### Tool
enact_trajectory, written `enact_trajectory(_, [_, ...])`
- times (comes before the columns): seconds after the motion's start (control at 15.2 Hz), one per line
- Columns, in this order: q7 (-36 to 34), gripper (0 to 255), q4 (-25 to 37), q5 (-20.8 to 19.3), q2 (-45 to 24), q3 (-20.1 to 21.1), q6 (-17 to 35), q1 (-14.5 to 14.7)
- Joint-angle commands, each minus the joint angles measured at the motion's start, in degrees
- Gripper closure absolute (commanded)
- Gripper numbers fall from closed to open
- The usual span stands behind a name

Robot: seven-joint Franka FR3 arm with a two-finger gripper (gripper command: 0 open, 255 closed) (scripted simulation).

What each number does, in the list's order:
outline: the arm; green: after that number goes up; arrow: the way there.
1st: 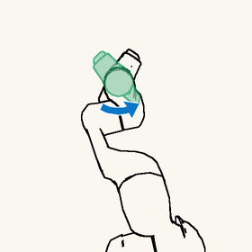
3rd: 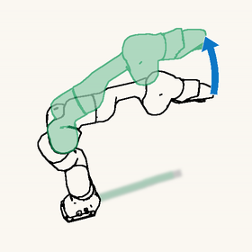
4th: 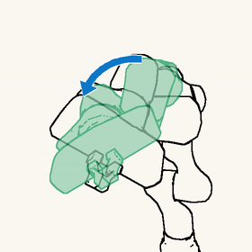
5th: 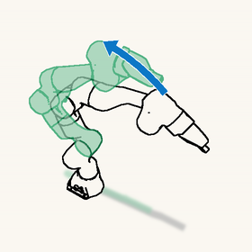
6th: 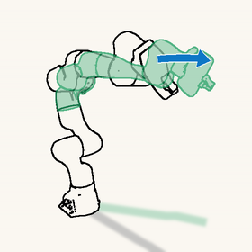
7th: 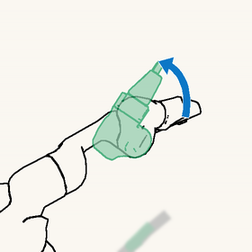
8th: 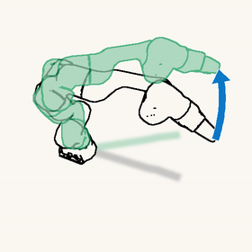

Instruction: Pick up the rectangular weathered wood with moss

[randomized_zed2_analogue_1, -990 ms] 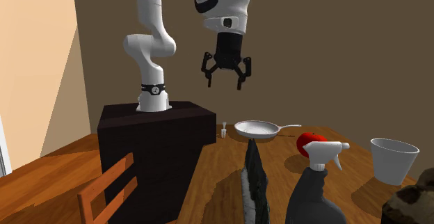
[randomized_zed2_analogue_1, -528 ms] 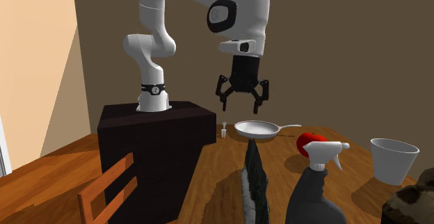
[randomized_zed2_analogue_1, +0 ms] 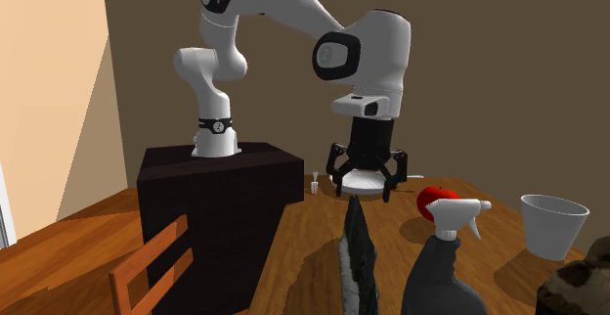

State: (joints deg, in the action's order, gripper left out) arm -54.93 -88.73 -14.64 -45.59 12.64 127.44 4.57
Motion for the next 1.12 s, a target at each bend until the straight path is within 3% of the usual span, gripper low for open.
enact_trajectory(0.0, [-0.26, 0, 1.47, -0.21, -2.09, -0.35, 0.65, 0.29])
enact_trajectory(0.46, [-0.59, 0, 2.53, -0.77, -5.34, -0.92, 2.84, 0.7])
enact_trajectory(0.53, [-0.6, 255, 2.4, -0.78, -5.27, -0.92, 2.9, 0.68])
enact_trajectory(1.06, [-0.64, 255, 2.37, -0.78, -5.26, -0.92, 2.92, 0.71])
